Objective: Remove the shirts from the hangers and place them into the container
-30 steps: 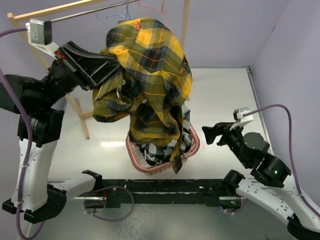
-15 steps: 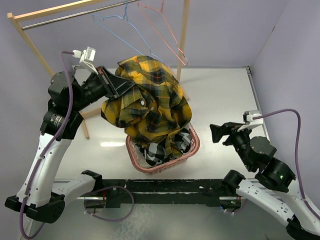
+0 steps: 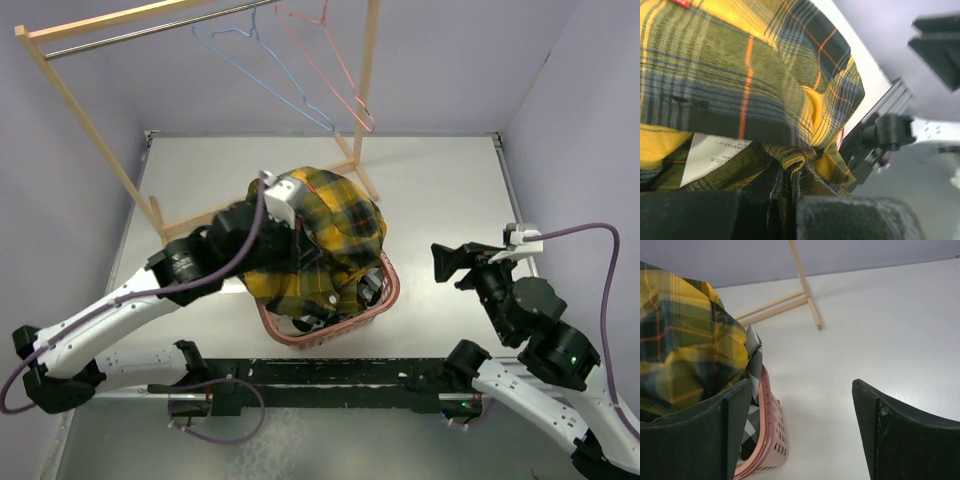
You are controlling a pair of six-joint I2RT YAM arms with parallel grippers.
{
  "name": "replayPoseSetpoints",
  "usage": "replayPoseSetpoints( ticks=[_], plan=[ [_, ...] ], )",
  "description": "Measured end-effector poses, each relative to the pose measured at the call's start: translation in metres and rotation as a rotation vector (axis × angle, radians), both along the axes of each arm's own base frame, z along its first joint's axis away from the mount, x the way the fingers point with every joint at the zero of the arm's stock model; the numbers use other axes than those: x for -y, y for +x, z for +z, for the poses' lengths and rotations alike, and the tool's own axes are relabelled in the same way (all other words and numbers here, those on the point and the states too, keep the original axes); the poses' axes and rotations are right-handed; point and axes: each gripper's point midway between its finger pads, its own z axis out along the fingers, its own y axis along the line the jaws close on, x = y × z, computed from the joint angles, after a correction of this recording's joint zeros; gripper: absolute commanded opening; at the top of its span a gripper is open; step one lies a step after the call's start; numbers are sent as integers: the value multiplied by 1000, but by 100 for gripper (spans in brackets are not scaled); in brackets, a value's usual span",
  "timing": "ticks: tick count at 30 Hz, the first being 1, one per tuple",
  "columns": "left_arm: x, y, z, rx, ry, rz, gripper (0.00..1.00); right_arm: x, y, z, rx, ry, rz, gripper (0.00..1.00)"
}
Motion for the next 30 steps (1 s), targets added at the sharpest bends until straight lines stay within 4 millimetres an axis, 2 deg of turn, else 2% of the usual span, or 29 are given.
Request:
replayPoseSetpoints(
  ticks=[4,7,11,13,18,22,27,30],
  plan=[
    [32,-26,-34,46,181,-37,0,-3,3,-4,-19,-20,-3,83],
    [46,-31,-58,84,324,-9,0,-3,3,-5,-21,-22,-3,83],
    [40,-17,-90,125,498,88,0,-1,3,-5,-19,-21,-7,83],
    [30,-7,-97,155,555,150,0,1,2,-5,-19,-22,-15,83],
    [22,-1,-106,184,602,195,0,3,2,-3,-16,-21,-21,83],
    [29,0,-131,186,660,160,0,3,2,-3,-16,-22,-21,83],
    [41,-5,-178,158,705,93,0,3,2,-3,-16,-22,-21,83],
    [46,-7,-191,153,685,79,2,3,2,-3,-17,-21,-20,83]
  ],
)
